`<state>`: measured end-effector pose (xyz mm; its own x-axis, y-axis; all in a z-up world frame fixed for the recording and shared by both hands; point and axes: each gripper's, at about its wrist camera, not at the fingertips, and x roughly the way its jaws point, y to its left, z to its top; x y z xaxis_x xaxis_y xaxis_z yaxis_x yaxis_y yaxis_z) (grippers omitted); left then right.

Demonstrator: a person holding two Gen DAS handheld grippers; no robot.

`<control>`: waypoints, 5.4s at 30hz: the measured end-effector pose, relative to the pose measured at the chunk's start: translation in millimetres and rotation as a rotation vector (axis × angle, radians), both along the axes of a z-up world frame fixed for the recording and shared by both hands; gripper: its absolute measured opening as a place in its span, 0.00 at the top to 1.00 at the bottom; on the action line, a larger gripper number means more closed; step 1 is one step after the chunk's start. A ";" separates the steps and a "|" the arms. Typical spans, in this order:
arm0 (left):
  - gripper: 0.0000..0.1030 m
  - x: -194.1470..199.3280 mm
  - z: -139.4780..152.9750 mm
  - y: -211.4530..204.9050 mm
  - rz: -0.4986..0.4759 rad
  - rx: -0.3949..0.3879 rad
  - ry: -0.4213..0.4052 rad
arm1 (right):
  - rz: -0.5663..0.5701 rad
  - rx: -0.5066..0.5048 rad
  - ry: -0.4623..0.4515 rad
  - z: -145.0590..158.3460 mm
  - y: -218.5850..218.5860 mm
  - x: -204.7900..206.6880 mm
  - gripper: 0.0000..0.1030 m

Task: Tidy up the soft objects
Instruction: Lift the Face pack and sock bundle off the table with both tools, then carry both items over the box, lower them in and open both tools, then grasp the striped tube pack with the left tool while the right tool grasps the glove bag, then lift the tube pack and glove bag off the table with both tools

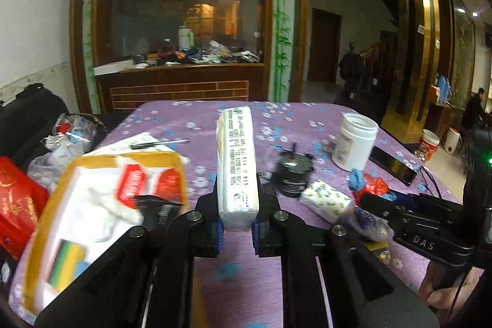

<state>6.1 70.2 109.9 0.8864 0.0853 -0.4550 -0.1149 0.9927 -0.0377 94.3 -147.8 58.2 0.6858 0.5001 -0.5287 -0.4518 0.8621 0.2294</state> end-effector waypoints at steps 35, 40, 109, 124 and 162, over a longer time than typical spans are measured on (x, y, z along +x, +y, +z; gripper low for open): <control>0.89 -8.4 -67.6 183.3 0.210 -0.126 0.263 | 0.380 -0.038 0.232 -8.0 239.8 -0.3 0.64; 0.89 -8.1 -72.9 187.8 0.207 -0.144 0.278 | 0.381 -0.076 0.240 -18.2 260.1 4.6 0.64; 0.55 4.1 -56.3 -47.0 -0.245 -0.096 0.376 | -0.011 -0.053 0.296 -42.9 -20.6 41.0 0.35; 0.55 0.6 -66.0 -26.0 -0.227 -0.159 0.395 | 0.020 -0.146 0.331 -57.7 -12.9 18.6 0.76; 0.58 -17.4 -77.7 -63.0 -0.275 -0.110 0.380 | 0.099 -0.007 0.193 -36.2 -20.4 -12.3 0.74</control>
<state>-11.3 7.2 32.2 0.6382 -0.1961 -0.7445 0.1255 0.9806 -0.1507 81.9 -168.2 22.1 0.5190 0.5558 -0.6493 -0.4823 0.8176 0.3143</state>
